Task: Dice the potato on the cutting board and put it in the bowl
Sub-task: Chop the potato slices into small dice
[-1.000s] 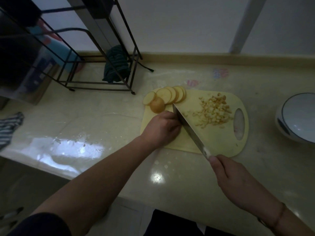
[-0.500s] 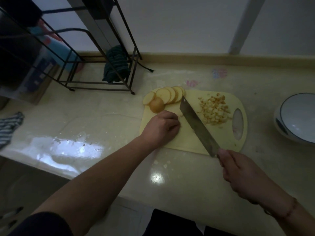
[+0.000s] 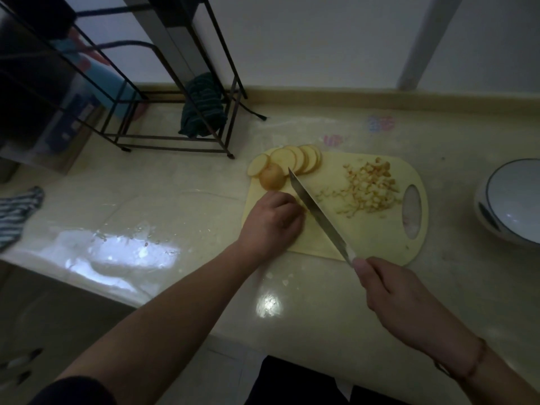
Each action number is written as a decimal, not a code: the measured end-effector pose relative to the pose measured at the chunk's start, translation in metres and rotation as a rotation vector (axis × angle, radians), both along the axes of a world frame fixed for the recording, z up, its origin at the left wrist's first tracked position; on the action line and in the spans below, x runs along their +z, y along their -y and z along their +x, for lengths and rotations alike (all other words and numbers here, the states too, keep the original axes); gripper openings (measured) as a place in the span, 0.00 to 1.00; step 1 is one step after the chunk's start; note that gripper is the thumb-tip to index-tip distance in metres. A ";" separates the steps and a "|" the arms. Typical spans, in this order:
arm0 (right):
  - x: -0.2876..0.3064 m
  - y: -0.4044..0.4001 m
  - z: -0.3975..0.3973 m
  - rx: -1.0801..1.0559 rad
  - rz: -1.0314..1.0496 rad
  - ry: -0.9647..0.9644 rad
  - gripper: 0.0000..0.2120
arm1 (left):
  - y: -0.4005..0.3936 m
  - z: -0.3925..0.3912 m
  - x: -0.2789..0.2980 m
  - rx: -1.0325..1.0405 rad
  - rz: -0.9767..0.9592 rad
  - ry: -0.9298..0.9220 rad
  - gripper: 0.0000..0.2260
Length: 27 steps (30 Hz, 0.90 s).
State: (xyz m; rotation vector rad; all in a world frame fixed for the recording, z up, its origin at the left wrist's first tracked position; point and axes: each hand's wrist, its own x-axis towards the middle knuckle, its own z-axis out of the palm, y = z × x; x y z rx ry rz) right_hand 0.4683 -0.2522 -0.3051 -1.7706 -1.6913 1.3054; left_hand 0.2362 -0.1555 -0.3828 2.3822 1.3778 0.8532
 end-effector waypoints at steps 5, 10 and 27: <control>-0.004 0.001 0.001 0.007 0.014 0.021 0.25 | -0.005 0.004 -0.001 -0.021 -0.020 -0.035 0.05; -0.005 0.004 0.002 0.009 0.022 0.030 0.24 | -0.010 0.006 0.003 -0.066 -0.025 -0.071 0.08; -0.009 -0.006 0.012 0.015 -0.032 0.044 0.26 | -0.012 0.004 0.003 -0.072 -0.027 -0.066 0.07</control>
